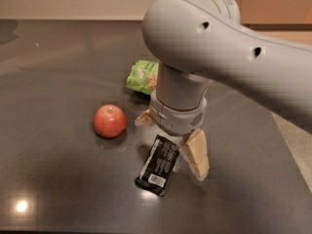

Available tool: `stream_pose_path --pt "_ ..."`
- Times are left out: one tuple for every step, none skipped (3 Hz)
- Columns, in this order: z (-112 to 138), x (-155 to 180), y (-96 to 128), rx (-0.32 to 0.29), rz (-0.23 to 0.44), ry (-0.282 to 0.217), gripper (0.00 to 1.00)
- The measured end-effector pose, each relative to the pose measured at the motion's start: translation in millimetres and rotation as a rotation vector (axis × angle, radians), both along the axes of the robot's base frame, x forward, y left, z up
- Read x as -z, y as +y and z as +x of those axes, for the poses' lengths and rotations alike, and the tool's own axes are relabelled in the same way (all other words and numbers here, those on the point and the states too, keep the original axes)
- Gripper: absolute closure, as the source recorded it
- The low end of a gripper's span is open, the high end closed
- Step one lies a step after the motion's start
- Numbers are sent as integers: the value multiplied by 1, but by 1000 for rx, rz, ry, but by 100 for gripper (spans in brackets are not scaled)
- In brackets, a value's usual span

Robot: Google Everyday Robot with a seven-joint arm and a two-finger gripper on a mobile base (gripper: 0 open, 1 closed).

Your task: Pick rxbar chocolate

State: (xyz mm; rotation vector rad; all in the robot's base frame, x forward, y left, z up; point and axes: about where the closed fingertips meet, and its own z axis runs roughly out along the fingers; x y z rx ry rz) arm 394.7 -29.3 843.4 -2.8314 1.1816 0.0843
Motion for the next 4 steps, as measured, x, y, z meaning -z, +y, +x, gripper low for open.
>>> stream_pose_path --pt "-5 10 1 -39 18 8 0" --pt "-7 17 0 -61 32 12 0" --pt "-9 23 2 -84 40 15 0" --pt "-10 24 2 -87 37 15 0"
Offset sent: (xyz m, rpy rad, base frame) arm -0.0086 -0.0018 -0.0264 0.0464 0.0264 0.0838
